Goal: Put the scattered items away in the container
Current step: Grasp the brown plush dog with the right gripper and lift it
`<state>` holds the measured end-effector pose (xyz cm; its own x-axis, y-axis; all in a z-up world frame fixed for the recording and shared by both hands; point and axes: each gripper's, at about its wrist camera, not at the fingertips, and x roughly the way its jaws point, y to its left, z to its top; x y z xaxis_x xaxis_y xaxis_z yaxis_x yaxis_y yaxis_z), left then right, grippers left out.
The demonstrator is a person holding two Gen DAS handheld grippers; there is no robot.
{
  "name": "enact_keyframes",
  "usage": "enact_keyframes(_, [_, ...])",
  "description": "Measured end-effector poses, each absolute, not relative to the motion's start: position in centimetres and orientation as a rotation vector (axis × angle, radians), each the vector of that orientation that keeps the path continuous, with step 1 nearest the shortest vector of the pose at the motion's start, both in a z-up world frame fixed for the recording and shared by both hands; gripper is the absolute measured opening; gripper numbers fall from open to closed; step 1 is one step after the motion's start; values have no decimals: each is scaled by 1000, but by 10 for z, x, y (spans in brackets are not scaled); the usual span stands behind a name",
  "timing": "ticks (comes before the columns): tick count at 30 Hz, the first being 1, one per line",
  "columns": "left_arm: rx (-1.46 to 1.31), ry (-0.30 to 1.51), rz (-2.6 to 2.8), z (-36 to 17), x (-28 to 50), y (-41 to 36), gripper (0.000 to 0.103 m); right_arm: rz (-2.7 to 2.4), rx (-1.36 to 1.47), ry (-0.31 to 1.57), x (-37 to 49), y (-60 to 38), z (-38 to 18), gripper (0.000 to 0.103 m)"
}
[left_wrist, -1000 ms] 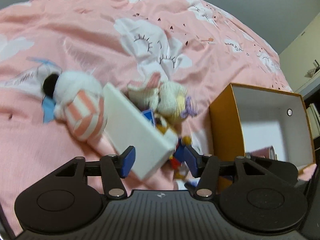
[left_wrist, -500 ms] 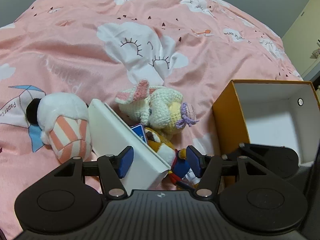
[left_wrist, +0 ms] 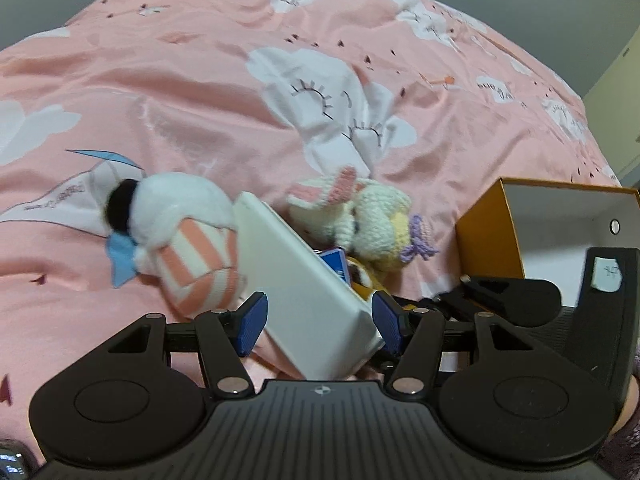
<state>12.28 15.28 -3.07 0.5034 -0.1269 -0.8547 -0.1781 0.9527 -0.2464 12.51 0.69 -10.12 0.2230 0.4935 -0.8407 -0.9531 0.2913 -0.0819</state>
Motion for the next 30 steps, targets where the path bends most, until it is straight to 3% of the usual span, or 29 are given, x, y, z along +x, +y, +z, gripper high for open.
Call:
enact_keyframes(18, [-384, 1058, -73, -28, 83, 138, 68, 1063, -470, 899, 101, -85, -49, 36])
enact_keyframes(30, [-106, 1004, -319, -6, 66, 80, 67, 953, -304, 710, 90, -156, 31, 36])
